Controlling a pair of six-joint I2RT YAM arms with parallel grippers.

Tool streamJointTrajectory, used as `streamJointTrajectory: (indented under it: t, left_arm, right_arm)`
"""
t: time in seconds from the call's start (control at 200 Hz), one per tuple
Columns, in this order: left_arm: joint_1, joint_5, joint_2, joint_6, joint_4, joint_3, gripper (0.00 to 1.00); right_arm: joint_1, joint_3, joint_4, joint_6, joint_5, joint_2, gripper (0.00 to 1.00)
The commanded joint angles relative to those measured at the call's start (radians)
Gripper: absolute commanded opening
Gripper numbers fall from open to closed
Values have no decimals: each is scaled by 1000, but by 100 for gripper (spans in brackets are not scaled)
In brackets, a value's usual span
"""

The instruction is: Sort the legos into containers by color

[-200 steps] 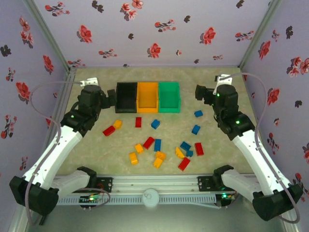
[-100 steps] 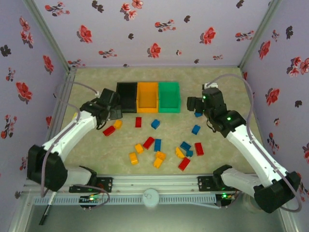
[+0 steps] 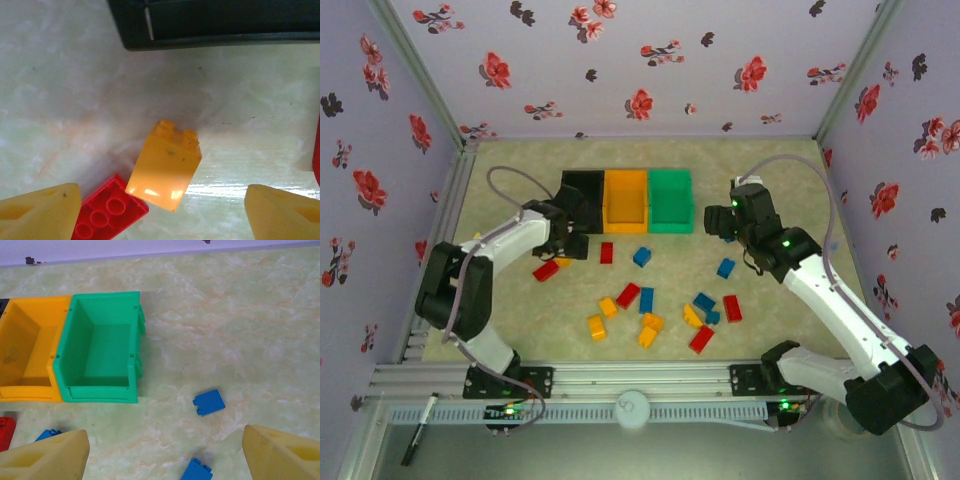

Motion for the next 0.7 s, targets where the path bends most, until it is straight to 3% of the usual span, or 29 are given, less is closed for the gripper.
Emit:
streamJointTrajectory:
  t: [0.0, 0.695]
  left_arm:
    - [-4, 31, 43, 69, -27, 44, 79]
    - [17, 30, 144, 75, -4, 75, 43]
  right_arm:
    - [7, -11, -10, 16, -11, 8, 79]
    - [7, -9, -47, 10, 11, -13, 67]
